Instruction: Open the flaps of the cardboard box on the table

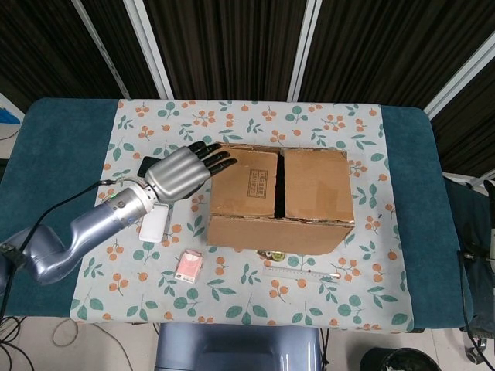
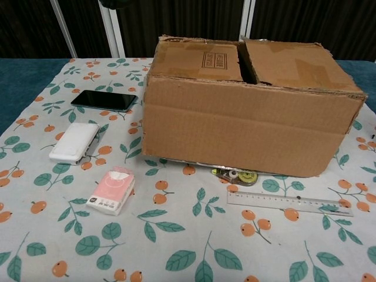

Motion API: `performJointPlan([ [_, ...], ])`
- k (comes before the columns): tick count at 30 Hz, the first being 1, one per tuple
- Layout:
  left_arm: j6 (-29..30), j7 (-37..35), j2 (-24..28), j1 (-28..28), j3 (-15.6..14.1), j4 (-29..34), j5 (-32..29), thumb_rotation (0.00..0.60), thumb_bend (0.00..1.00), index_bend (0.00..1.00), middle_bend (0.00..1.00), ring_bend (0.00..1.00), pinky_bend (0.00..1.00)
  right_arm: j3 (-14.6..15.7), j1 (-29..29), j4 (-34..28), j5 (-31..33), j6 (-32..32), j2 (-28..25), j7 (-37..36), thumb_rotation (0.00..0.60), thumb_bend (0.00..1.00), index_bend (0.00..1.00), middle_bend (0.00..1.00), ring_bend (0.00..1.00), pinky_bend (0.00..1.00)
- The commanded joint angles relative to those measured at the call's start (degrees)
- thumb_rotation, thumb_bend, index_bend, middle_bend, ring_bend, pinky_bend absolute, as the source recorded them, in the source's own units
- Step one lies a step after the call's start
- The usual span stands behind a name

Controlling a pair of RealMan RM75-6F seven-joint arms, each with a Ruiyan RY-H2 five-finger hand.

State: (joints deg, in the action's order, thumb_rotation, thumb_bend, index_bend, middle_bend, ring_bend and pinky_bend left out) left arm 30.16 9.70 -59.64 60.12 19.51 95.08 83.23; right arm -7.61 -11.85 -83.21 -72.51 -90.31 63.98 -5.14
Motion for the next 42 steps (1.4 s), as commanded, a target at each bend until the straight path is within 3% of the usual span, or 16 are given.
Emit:
performJointPlan([
  [1,-6.16,1.72,-3.53,6.41,-0.20,-4.29,1.12,0.600,0.71,0.10,0.14,0.10,0.23,-0.61,0.29,0.22,0.20,0.19,-0.02,-0.57,0.600,0.51,0.05,0.00,0.00,0.21],
  [13,-10.41,4.20,-13.42,16.44,-2.75,-13.09,1.33,0.600,0.72,0.12,0.17,0.12,0.24,-2.58,1.39,0.27,0.58,2.10,-0.34,-2.16,0.600,0.51,0.08,0.00,0.00,0.22],
  [24,-11.80,5.87,-18.93,22.59,-4.64,-19.78,1.95,0.600,0.72,0.09,0.17,0.12,0.25,-3.59,2.01,0.68,-0.10,2.96,-0.22,-2.86,0.600,0.55,0.08,0.00,0.00,0.21],
  [38,-11.42,3.36,-23.59,25.65,-8.14,-24.06,2.91,0.600,0.75,0.09,0.18,0.12,0.25,-4.69,2.64,1.12,-0.64,3.57,0.08,-3.39,0.600,0.59,0.09,0.00,0.01,0.22],
  [42,-11.93,2.47,-23.87,26.25,-8.86,-24.71,2.87,0.600,0.80,0.10,0.21,0.17,0.30,-4.87,2.75,1.27,-0.86,3.58,0.26,-3.31,0.600,0.60,0.09,0.00,0.01,0.22],
])
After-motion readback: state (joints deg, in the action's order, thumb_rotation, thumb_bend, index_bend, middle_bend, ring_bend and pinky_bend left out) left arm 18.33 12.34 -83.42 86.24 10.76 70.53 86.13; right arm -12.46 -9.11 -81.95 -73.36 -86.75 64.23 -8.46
